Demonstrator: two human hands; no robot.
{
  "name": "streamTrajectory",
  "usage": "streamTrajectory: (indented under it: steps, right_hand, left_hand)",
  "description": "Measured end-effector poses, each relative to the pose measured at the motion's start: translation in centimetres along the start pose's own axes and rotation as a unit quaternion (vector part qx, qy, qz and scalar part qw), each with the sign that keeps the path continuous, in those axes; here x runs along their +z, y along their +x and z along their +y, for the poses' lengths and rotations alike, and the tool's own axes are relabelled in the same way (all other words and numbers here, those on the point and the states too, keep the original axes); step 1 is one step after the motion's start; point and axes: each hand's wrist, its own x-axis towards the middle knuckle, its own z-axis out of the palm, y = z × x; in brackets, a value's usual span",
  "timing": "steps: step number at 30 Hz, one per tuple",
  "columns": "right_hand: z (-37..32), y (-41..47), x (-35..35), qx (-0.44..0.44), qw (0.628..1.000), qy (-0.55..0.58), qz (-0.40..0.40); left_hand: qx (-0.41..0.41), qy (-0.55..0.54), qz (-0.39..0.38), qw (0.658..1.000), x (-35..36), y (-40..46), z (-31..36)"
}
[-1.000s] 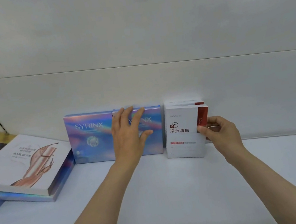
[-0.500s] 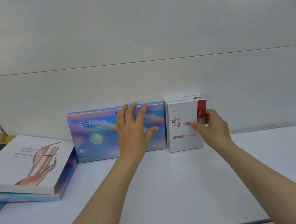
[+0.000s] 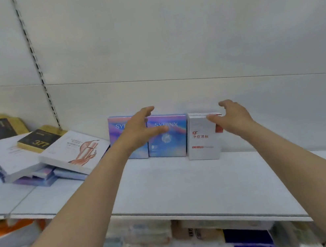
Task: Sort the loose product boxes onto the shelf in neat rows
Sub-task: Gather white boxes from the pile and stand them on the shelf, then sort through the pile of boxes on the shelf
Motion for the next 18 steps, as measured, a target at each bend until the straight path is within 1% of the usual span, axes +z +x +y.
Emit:
streamTrajectory:
  steps: [4,8,10,13,18]
  right_hand:
    - [-5.1,-2.8,-2.8,-0.117,0.991,0.01,-0.07]
    - [-9.9,-6.9,-3.2,-0.229,0.962,0.06,-0.134]
    - [-12.5,-9.2,-2.3,-0.275,0.945,0.082,-0.158]
    - [-16.1,-12.1,0.4,-0.328,0.922,0.083,-0.187]
    - [-23.0,-15.7,5.8,-0.372,0.896,0.082,-0.229]
  left_hand:
    - [-0.009,-0.024,0.012,1.0,-5.2,-5.5,2.5]
    - [-0.018,-0.029,0.046,0.998,-10.1,-12.0,3.9]
    - [-0.031,-0.017,0.065,0.997,-12.6,-15.2,3.7]
    - [-0.05,-0.006,0.093,0.994,-16.2,-19.3,2.7]
    - [-0.07,0.005,0.129,0.989,-22.9,-24.2,0.0]
